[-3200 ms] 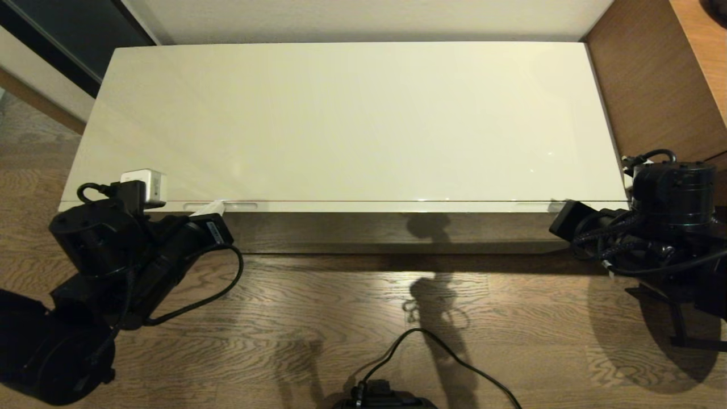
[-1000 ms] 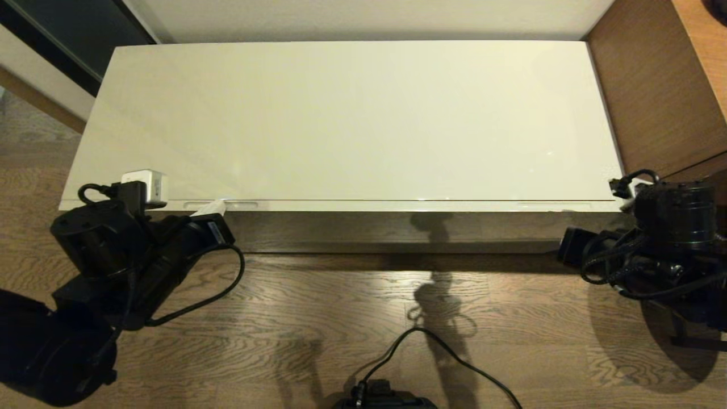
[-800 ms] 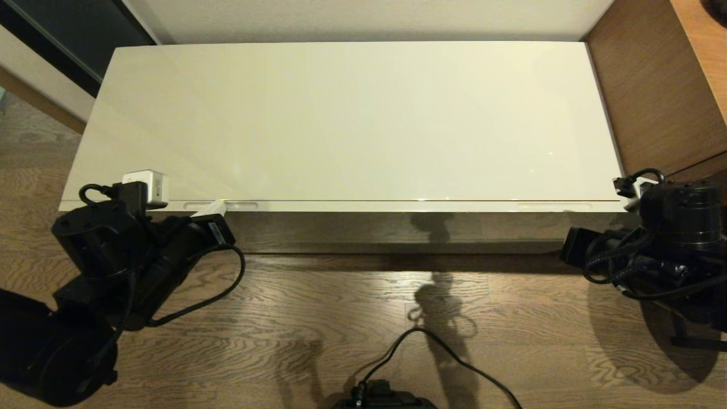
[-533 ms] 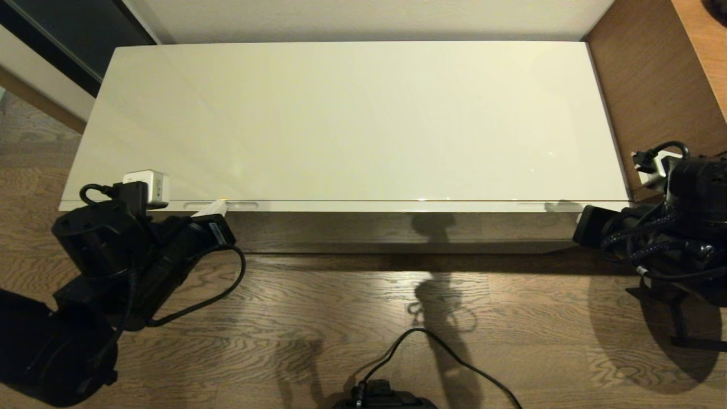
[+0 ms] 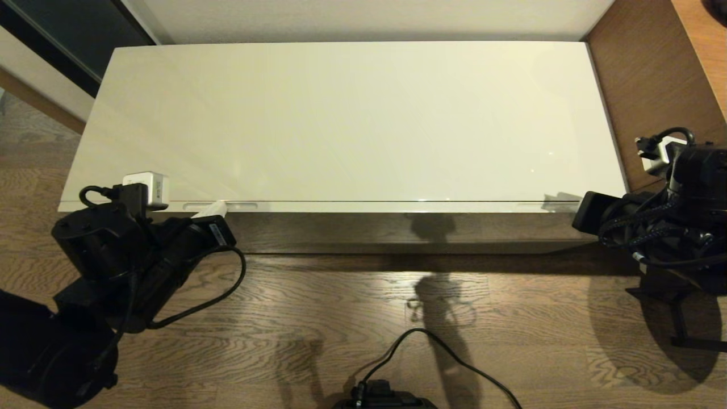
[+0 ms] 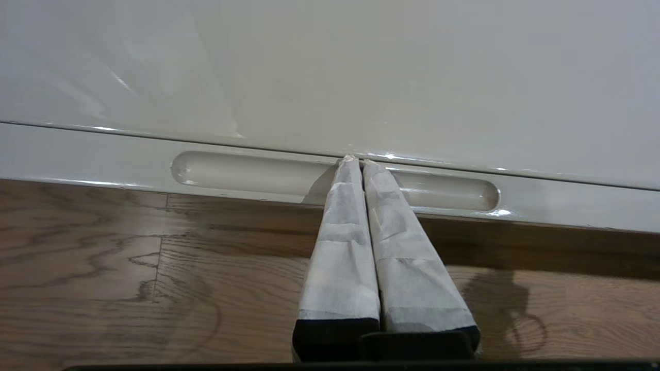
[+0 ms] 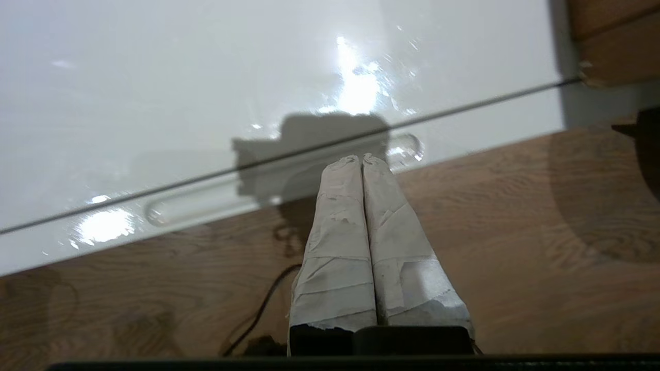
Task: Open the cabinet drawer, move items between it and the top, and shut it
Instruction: Open the drawer
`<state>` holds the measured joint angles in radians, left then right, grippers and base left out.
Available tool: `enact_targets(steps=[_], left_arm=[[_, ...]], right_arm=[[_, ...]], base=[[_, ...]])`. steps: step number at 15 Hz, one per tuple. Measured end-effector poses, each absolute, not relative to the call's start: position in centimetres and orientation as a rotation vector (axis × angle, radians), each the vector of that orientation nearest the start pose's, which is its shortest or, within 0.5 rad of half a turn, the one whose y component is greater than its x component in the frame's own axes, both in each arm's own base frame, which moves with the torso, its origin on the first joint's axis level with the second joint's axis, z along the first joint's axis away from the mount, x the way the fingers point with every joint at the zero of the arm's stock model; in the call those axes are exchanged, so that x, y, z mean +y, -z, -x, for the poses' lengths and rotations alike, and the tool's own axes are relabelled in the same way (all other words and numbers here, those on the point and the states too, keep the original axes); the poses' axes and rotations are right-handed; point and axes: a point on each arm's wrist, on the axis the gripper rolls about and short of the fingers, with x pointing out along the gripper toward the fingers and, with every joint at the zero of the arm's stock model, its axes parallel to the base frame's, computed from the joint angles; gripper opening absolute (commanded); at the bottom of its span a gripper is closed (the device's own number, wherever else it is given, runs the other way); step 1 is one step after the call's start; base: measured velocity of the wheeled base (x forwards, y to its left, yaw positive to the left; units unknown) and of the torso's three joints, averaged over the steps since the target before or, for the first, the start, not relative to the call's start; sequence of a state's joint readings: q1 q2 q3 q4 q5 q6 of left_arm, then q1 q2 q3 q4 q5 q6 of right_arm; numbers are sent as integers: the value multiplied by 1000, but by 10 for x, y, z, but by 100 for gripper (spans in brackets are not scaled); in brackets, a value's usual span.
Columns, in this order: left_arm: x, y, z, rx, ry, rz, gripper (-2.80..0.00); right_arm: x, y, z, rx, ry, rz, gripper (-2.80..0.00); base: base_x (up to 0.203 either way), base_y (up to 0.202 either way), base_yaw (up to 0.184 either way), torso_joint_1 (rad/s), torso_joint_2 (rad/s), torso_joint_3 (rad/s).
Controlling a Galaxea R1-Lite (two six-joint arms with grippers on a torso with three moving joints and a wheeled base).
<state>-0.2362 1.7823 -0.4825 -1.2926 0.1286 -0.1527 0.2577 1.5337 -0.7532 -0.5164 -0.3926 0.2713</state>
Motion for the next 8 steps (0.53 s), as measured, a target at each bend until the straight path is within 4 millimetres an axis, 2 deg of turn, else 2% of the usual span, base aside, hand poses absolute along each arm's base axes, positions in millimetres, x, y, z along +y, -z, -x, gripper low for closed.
enact_targets(steps=[8], left_arm=[[-66, -142, -277, 25, 117, 150, -280]], right_arm=[[63, -191, -270, 249, 185, -204, -280]], base=[[0, 0, 0, 0, 0, 0]])
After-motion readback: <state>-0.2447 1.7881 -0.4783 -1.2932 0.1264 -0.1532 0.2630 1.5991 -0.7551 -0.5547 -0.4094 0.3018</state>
